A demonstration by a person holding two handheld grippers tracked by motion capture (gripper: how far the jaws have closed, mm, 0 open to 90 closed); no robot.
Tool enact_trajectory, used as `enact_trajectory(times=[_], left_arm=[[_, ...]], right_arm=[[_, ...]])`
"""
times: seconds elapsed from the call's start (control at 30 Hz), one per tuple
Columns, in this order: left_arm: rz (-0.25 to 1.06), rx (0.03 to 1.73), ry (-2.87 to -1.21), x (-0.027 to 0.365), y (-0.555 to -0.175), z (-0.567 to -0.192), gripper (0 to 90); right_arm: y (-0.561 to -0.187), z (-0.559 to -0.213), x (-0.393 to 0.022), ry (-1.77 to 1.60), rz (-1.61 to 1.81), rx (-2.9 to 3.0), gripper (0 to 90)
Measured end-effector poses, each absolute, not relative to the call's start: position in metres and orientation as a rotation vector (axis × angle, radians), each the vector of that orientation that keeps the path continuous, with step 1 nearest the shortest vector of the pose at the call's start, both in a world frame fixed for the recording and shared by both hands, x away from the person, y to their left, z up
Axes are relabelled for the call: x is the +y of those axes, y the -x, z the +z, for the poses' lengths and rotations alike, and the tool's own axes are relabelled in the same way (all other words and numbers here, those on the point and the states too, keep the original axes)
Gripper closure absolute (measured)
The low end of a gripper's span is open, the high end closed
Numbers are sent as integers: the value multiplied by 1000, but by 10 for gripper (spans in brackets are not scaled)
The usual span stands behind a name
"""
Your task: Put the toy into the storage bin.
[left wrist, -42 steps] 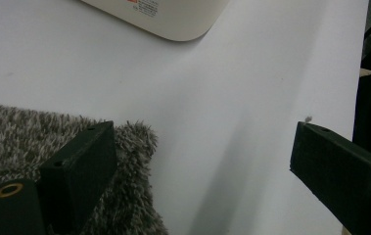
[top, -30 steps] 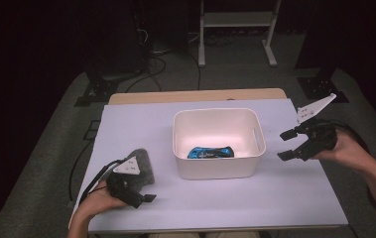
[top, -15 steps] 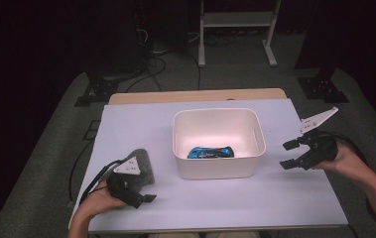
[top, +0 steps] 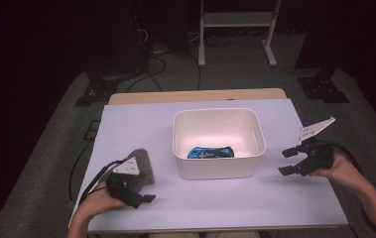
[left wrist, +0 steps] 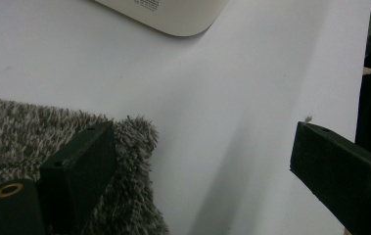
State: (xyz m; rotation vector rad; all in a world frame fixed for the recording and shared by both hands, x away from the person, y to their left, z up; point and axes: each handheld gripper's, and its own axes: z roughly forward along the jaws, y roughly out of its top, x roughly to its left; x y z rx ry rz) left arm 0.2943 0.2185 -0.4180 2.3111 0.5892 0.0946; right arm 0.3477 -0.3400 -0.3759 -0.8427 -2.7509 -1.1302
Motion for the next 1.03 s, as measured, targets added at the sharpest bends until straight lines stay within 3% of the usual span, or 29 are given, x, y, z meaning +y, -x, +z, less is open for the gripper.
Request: enact_trajectory(times=[1.03], left_arm=[[137,587,-2314,217,-293,-420,84]], right_arm=[[-320,-428,-352,923,-1224,-2651,165]])
